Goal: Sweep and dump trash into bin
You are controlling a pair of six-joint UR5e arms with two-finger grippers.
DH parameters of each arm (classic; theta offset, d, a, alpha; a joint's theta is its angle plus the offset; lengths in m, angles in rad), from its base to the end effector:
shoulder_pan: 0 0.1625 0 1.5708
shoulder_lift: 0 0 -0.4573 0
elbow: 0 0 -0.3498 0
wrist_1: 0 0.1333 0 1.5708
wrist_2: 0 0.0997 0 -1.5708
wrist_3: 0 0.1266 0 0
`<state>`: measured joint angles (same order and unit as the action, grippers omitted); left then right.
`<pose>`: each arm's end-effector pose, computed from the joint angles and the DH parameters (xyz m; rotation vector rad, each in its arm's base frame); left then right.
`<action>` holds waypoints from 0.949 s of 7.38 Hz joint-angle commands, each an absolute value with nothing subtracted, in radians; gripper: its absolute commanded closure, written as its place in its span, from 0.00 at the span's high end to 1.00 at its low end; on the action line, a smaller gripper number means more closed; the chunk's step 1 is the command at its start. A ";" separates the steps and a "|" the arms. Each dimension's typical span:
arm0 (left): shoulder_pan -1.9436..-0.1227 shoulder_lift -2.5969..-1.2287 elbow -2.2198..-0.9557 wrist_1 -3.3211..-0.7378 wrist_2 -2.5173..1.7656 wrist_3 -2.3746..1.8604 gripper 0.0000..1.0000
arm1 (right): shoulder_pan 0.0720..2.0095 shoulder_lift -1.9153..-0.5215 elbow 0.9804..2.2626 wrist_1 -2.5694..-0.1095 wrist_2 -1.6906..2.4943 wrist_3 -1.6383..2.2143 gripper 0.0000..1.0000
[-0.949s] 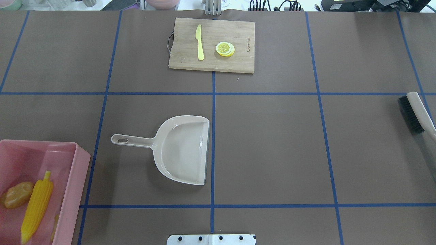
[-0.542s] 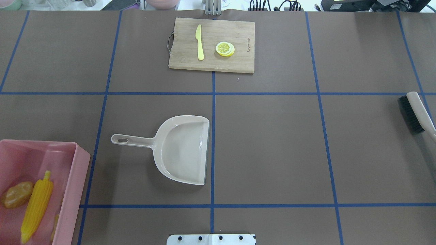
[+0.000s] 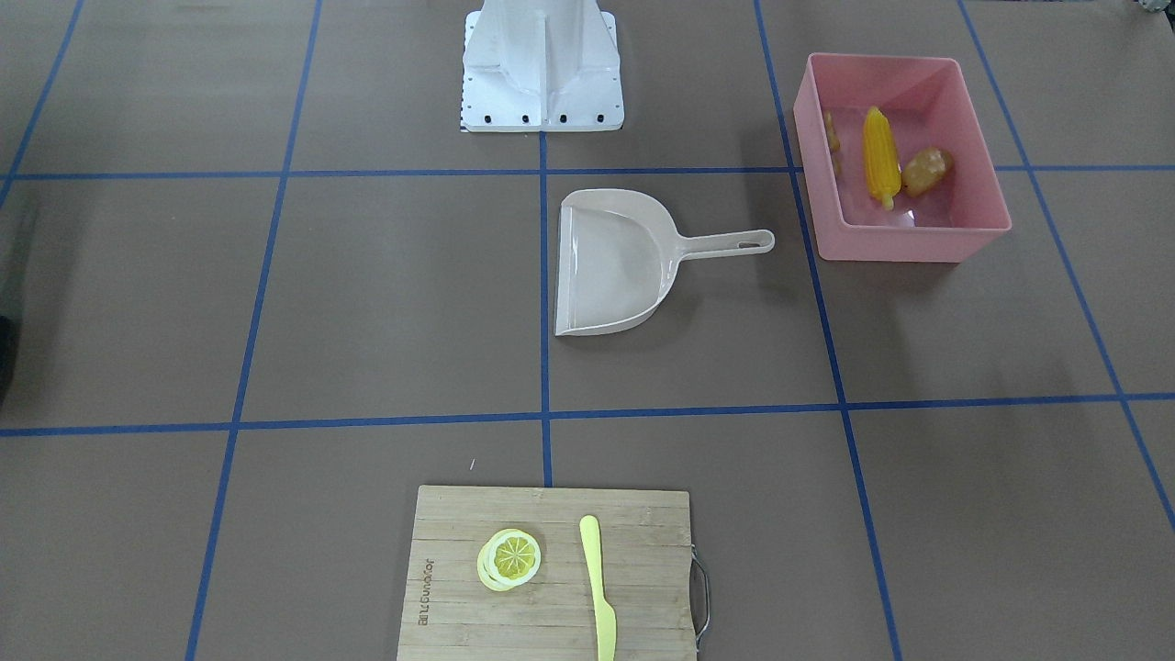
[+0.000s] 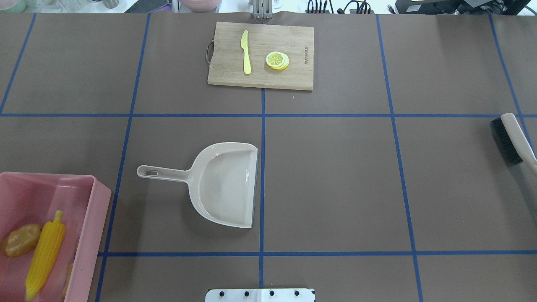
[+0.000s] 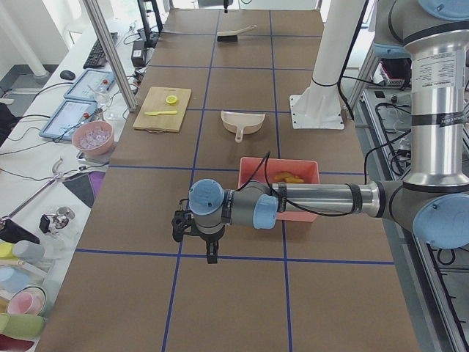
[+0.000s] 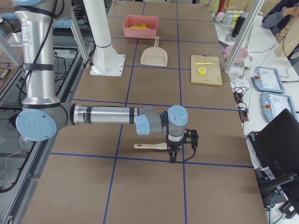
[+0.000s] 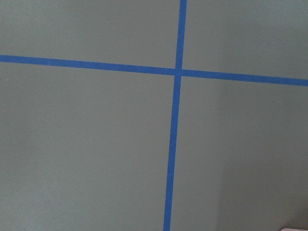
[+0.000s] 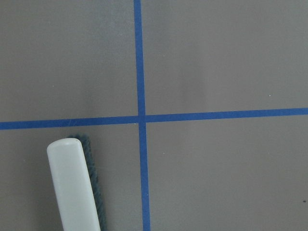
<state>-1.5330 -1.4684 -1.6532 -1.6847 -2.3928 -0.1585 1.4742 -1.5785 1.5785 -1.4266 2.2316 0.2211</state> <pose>-0.0250 -0.4116 0.7009 0.0076 0.8263 -0.0752 0.0110 -0.4625 0.7044 0.0328 -0.6734 0.0721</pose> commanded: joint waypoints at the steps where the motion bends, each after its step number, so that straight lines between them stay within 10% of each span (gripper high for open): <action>1: -1.534 -1.485 -1.651 -1.684 -2.393 -0.156 0.99 | 1.474 -1.580 1.578 -1.428 2.232 0.221 1.00; 7: -1.534 -1.549 -1.598 -1.686 -2.393 -0.158 0.99 | 1.474 -1.578 1.578 -1.427 2.232 0.221 1.00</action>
<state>-1.5338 -1.5514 -1.5989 -1.6856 -2.3930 -0.1565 1.4742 -1.5785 1.5782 -1.4272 2.2319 0.2209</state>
